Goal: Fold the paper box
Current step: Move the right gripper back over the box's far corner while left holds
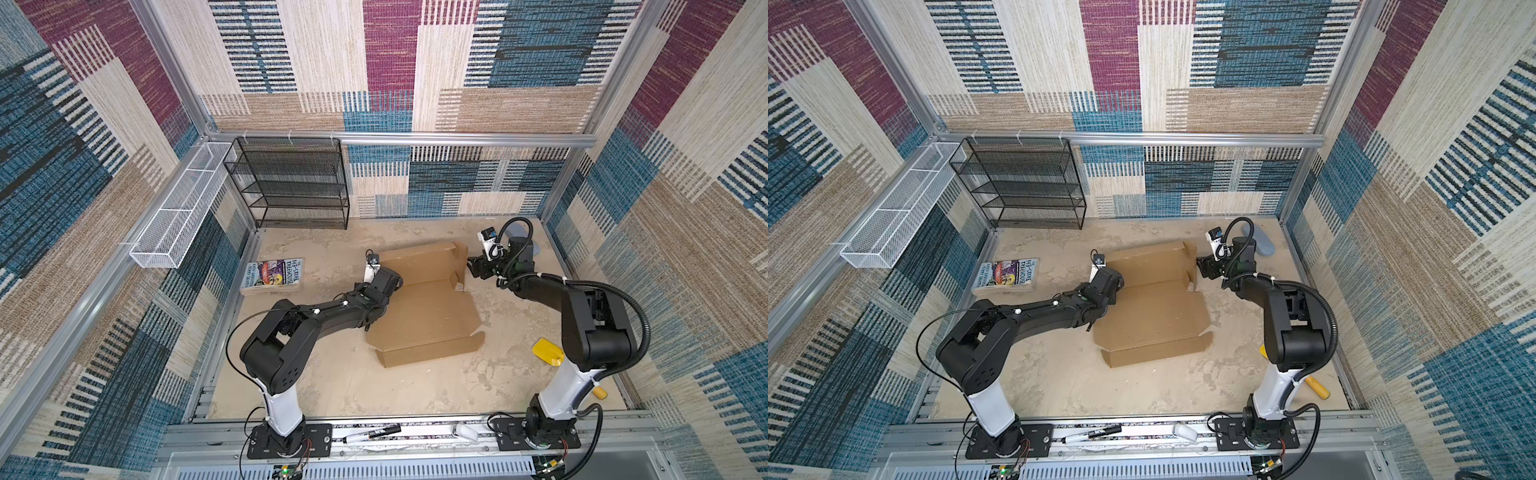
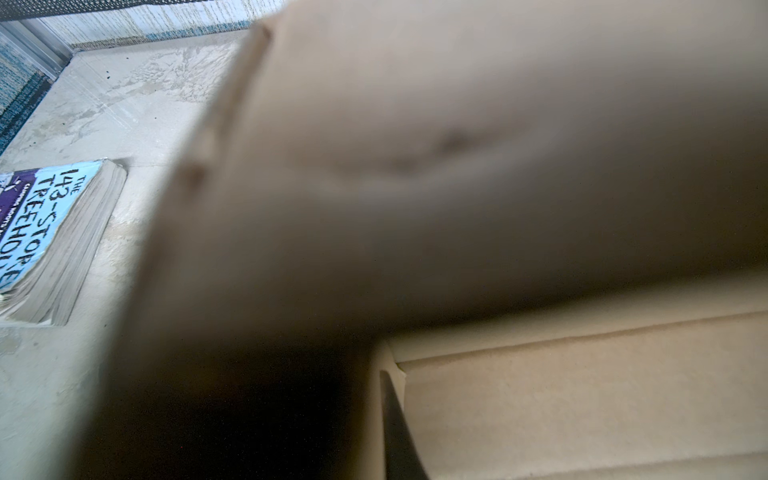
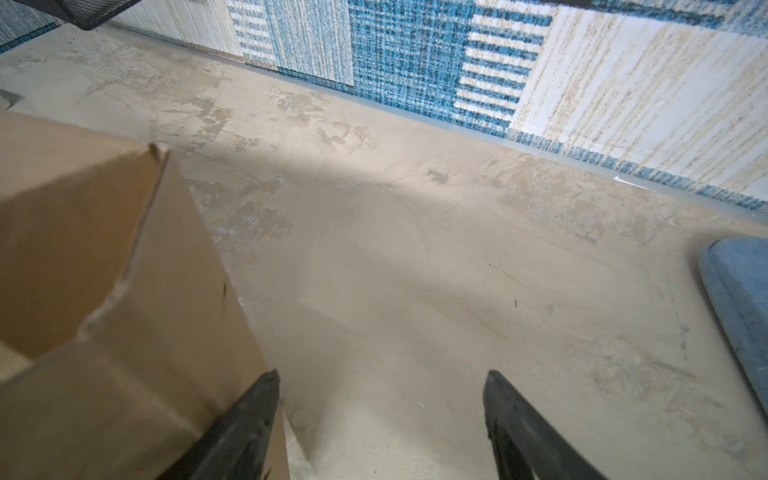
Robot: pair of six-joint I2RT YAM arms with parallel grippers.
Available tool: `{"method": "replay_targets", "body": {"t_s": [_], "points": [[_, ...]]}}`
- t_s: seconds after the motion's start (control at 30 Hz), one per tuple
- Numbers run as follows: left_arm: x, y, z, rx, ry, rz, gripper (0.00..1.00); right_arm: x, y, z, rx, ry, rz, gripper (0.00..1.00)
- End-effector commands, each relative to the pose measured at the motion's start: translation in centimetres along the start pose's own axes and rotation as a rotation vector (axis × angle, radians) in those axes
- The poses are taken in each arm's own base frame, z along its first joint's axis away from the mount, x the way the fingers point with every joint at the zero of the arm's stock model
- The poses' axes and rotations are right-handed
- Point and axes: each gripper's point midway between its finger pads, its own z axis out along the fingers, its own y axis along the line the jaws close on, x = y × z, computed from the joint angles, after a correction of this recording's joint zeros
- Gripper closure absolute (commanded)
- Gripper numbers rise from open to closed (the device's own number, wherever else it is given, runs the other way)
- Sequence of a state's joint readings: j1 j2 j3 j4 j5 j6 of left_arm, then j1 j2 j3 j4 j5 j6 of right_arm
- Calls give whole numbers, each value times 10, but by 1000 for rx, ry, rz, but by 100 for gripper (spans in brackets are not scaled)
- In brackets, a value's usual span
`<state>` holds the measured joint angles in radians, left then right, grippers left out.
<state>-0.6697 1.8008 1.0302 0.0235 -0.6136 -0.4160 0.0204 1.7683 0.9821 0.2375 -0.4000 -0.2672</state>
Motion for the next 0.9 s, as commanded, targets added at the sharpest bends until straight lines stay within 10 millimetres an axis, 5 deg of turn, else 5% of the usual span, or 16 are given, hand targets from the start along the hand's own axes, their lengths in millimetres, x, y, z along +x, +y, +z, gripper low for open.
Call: {"method": "replay_targets", "body": {"t_s": [0.0, 0.87], "points": [[19, -2, 1, 25, 77, 70, 100, -6, 3, -3, 1, -14, -22, 21], [16, -3, -1, 35, 70, 55, 100, 5, 49, -12, -25, 30, 11, 23]]}}
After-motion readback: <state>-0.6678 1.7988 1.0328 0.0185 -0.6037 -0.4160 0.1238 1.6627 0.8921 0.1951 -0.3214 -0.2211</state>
